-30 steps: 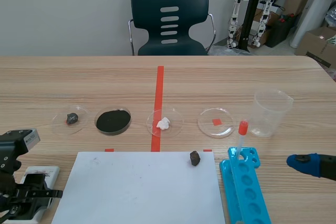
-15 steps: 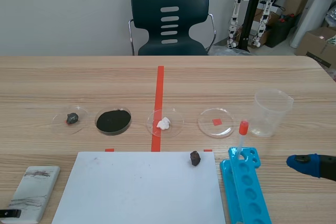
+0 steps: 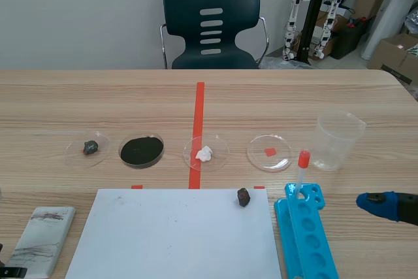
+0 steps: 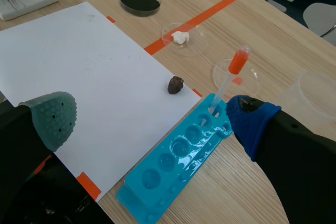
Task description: Rub the mineral on the streak plate below the first streak
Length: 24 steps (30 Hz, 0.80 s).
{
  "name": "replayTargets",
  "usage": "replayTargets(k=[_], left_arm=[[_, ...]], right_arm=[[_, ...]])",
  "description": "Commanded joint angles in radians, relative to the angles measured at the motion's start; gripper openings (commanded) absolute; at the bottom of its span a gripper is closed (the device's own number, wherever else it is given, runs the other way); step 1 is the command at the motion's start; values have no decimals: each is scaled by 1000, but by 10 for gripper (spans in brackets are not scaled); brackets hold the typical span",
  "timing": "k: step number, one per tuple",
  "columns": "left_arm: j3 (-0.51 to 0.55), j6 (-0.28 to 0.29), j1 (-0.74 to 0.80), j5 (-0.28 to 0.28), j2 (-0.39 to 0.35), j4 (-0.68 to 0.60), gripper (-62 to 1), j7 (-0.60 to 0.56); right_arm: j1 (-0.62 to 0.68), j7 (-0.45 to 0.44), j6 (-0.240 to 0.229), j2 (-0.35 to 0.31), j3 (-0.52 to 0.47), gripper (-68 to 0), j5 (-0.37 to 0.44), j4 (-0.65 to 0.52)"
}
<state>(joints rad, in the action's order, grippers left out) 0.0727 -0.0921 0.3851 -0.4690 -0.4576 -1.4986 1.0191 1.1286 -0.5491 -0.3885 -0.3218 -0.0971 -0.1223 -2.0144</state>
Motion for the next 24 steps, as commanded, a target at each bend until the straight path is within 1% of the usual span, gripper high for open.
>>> replayTargets(k=[1, 2, 4, 12, 17, 21, 22, 24], left_arm=[[-15, -29, -14, -43, 22, -21, -493, -35], [-12, -55, -14, -23, 22, -21, -493, -32], [-3, -74, -14, 13, 22, -21, -493, -26], [4, -71, -14, 40, 19, -43, -493, -45], [21, -69, 5, 39, 19, -103, -493, -58], [19, -25, 14, 31, 28, -114, -493, -46], [16, -21, 14, 23, 28, -114, -493, -37], [16, 3, 13, 0, 28, -113, -493, -27]], right_arm=[[2, -14, 3, 0, -5, -84, 11, -9], [2, -14, 3, 0, -5, -84, 11, -9], [2, -14, 3, 0, -5, -84, 11, -9], [2, -14, 3, 0, -5, -84, 11, -9], [2, -14, 3, 0, -5, -84, 11, -9], [2, -14, 3, 0, -5, -84, 11, -9], [2, -14, 3, 0, -5, -84, 10, -9], [2, -14, 3, 0, -5, -84, 10, -9]])
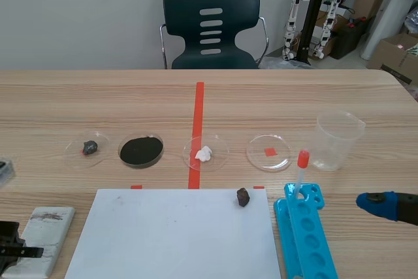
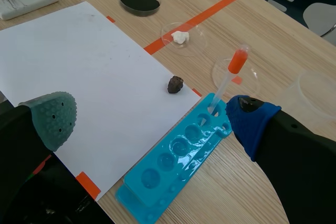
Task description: Rub the mineral on the streak plate below the first streak
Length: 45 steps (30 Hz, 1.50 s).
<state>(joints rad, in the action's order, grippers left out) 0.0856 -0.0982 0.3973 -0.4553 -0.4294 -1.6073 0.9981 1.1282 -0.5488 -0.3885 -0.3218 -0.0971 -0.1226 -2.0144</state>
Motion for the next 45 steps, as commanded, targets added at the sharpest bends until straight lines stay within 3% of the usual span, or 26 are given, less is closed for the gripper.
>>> replayTargets(k=[1, 19, 23, 29, 32, 36, 39, 41, 45], left_arm=[[3, 18, 1, -28, 0, -5, -493, -5], [-20, 31, -55, -31, 0, 73, -493, 39], [-20, 94, -54, -96, 0, 73, -493, 31], [-20, 128, -55, -174, 0, 73, -493, 23], [-20, 102, -55, -143, 0, 73, -493, 23], [-20, 37, -66, -47, 0, 77, -493, 40], [-20, 16, -73, -14, 0, 79, -493, 43], [-20, 15, -74, -8, 0, 79, -493, 42], [-38, 61, -77, -62, 0, 80, -493, 38]], right_arm=[[2, -14, 3, 0, -5, -84, 11, -9], [2, -14, 3, 0, -5, -84, 11, -9], [2, -14, 3, 0, -5, -84, 11, -9], [2, -14, 3, 0, -5, -84, 11, -9], [2, -14, 3, 0, -5, -84, 11, -9], [2, -14, 3, 0, -5, -84, 11, -9], [2, -14, 3, 0, -5, -84, 11, -9], [2, -14, 3, 0, -5, -84, 11, -9], [2, -14, 3, 0, -5, -84, 11, -9]])
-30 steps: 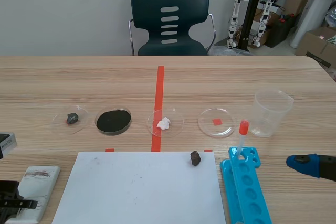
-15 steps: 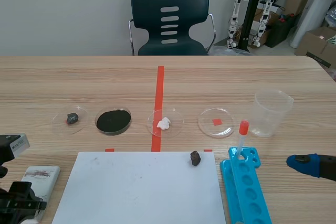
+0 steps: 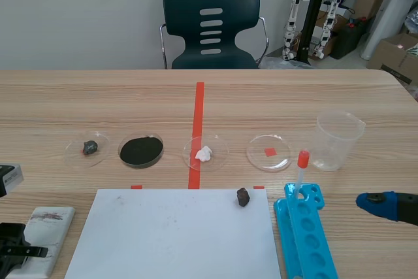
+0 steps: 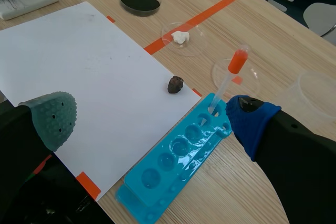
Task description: Rub the mineral on the streak plate below the first streak
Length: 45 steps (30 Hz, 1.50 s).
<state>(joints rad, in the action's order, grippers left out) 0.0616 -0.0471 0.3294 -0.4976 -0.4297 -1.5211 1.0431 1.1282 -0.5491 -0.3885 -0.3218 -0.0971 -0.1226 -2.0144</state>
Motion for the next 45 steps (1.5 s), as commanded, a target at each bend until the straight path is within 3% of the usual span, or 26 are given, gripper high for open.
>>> replayTargets(k=[1, 8, 11, 13, 17, 21, 27, 29, 33, 35, 38, 45], left_arm=[[-22, 15, -12, -35, 0, -3, -493, -6], [-50, 45, -17, -118, 0, 4, -493, -21], [-50, 50, -17, -123, 0, 4, -493, -22], [-50, 19, -17, -99, -1, 4, -493, -20], [-50, -72, -16, 5, 0, 4, -493, 1], [-50, -125, -16, 68, -1, 4, -493, 11], [-50, -126, -17, 74, 0, 4, -493, 11], [-50, -113, -16, 35, 0, 4, -493, -6], [-50, -16, -16, -107, 0, 4, -493, -27], [-50, -10, -16, -120, 0, 4, -493, -26], [-50, -27, -16, -73, 0, 4, -493, -25], [-50, -166, -16, 127, -1, 4, -493, 13]], right_arm=[[2, -14, 3, 0, -5, -84, 11, -9], [2, -14, 3, 0, -5, -84, 11, -9], [2, -14, 3, 0, -5, -84, 11, -9], [2, -14, 3, 0, -5, -84, 11, -9], [2, -14, 3, 0, -5, -84, 11, -9], [2, -14, 3, 0, -5, -84, 11, -9], [2, -14, 3, 0, -5, -84, 11, -9], [2, -14, 3, 0, -5, -84, 11, -9], [2, -14, 3, 0, -5, -84, 11, -9], [2, -14, 3, 0, -5, -84, 11, -9], [2, -14, 3, 0, -5, -84, 11, -9], [2, -14, 3, 0, -5, -84, 11, -9]])
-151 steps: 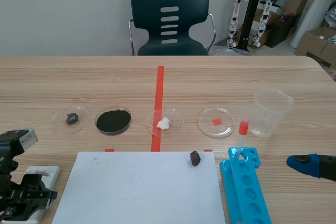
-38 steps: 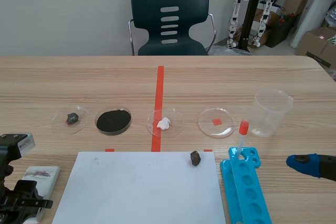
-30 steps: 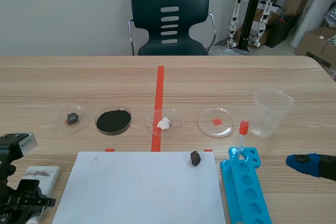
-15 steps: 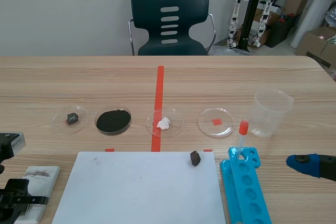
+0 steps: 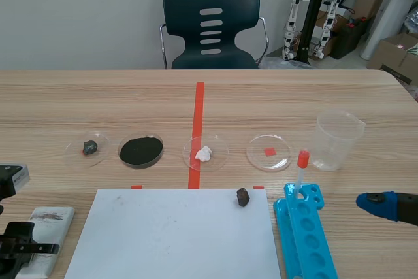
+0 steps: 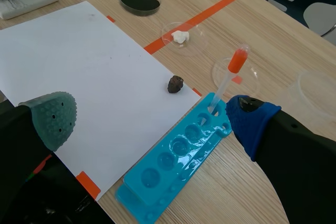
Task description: Rub the mineral on the streak plate below the first streak
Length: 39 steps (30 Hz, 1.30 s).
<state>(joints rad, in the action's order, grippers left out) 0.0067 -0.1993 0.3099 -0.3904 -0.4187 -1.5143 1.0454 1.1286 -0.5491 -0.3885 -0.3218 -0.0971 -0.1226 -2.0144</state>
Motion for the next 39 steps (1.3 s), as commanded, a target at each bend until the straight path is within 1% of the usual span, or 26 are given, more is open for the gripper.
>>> replayTargets(k=[1, 3, 4, 6, 7, 8, 11, 15, 17, 19, 20, 22, 23, 27, 31, 33, 36, 37, 38, 39], left_arm=[[5, -27, 3, 37, -12, -3, -493, 17], [5, -46, 3, 74, -12, -3, -493, 24], [5, -47, 3, 86, -12, -3, -493, 26], [5, -43, 3, 87, -12, -3, -493, 24], [5, -33, 3, 79, -11, -3, -493, 21], [5, -11, 3, 56, -11, -3, -493, 17], [5, 51, 3, -45, -11, -3, -493, -10], [5, 137, 3, -143, -11, -3, -493, -25], [5, 174, 3, -184, -11, -3, -493, -27], [5, 188, 3, -208, -11, -3, -493, -28], [5, 188, 3, -209, -11, -3, -493, -28], [5, 179, 3, -191, -11, -3, -493, -27], [5, 152, 3, -164, -11, -3, -493, -25], [5, 54, 3, -14, -11, -3, -493, 1], [5, 5, 3, 73, -11, -3, -493, 13], [5, 2, 3, 101, -11, -3, -493, 21], [5, 8, 3, 98, -11, -3, -493, 21], [5, 18, 3, 82, -11, -3, -493, 21], [5, 39, 3, 53, -11, -3, -493, 19], [5, 68, 3, 11, -11, -3, -493, 16]], right_arm=[[2, -14, 3, 0, -5, -84, 11, -9], [2, -14, 3, 0, -5, -84, 11, -9], [2, -14, 3, 0, -5, -84, 11, -9], [2, -14, 3, 0, -5, -84, 11, -9], [2, -14, 3, 0, -5, -84, 11, -9], [2, -14, 3, 0, -5, -84, 11, -9], [2, -14, 3, 0, -5, -84, 11, -9], [2, -14, 3, 0, -5, -84, 11, -9], [2, -14, 3, 0, -5, -84, 11, -9], [2, -14, 3, 0, -5, -84, 11, -9], [2, -14, 3, 0, -5, -84, 11, -9], [2, -14, 3, 0, -5, -84, 11, -9], [2, -14, 3, 0, -5, -84, 11, -9], [2, -14, 3, 0, -5, -84, 11, -9], [2, -14, 3, 0, -5, -84, 11, -9], [2, -14, 3, 0, -5, -84, 11, -9], [2, -14, 3, 0, -5, -84, 11, -9], [2, -14, 3, 0, -5, -84, 11, -9], [2, -14, 3, 0, -5, -84, 11, -9], [2, -14, 3, 0, -5, -84, 11, -9]])
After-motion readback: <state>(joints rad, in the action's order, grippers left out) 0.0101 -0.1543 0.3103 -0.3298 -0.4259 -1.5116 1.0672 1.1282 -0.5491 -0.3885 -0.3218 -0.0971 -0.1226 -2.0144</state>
